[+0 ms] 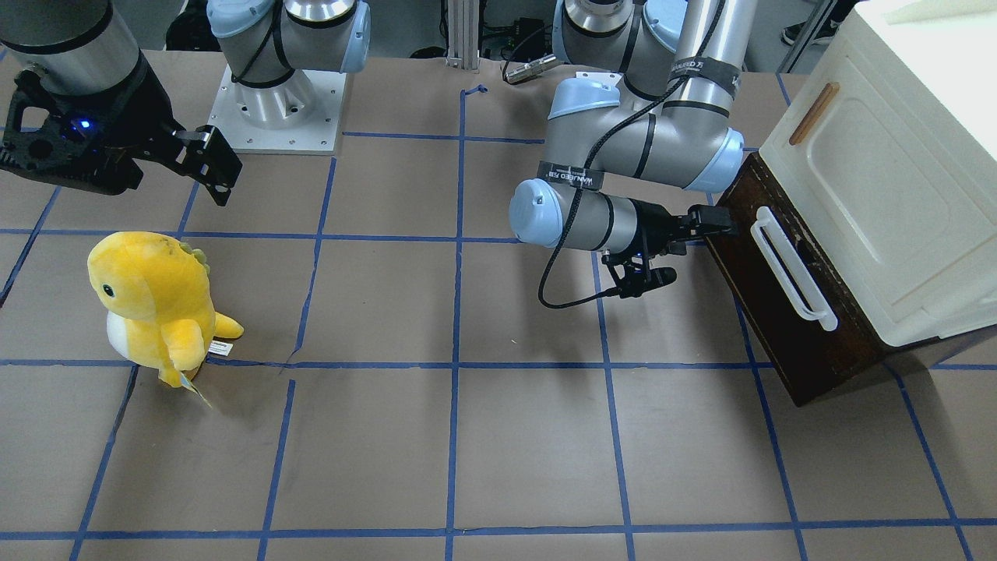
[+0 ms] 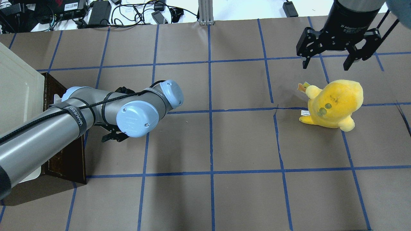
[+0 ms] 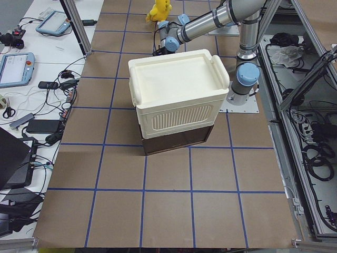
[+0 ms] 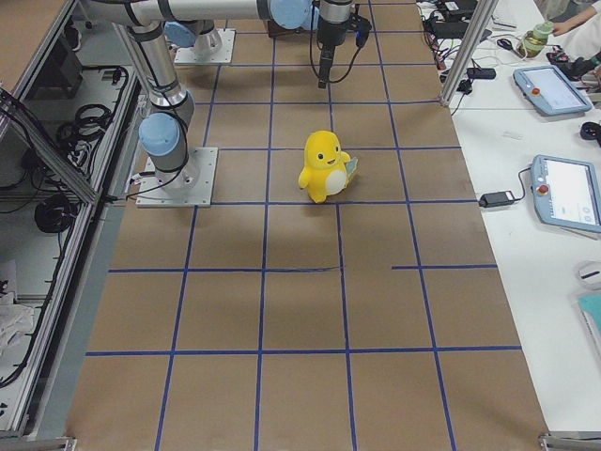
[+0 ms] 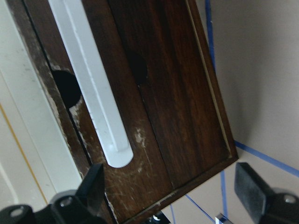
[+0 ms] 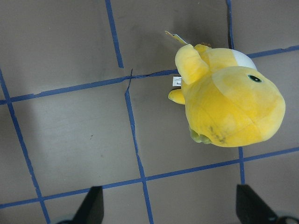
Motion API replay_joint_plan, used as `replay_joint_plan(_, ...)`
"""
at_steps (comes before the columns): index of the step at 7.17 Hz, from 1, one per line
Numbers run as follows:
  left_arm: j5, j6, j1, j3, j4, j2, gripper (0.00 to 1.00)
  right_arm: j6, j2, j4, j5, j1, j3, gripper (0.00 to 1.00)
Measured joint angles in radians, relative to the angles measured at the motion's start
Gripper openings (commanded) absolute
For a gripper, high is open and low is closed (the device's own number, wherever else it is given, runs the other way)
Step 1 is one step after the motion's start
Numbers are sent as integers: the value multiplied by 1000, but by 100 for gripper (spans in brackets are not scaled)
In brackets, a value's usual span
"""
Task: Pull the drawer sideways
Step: 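Lower the left gripper onto the white bar handle and close it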
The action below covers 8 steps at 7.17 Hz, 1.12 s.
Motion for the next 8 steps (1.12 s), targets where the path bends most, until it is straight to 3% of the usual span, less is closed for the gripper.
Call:
replay_joint_plan(2, 112, -2, 17, -2, -13, -35, 99, 0, 0, 0, 0, 0, 0, 100)
replay_joint_plan(4, 163, -3, 79, -5, -29, -67, 96, 0, 0, -1, 0, 0, 0, 100)
replay_joint_plan(5, 179, -2, 94, -5, -38, -77, 89, 0, 0, 0, 0, 0, 0, 100)
replay_joint_plan(6, 194, -2, 101, -5, -49, -88, 69, 0, 0, 0, 0, 0, 0, 100)
replay_joint_plan(8, 207, -4, 105, -3, -65, -101, 69, 0, 0, 1, 0, 1, 0, 100)
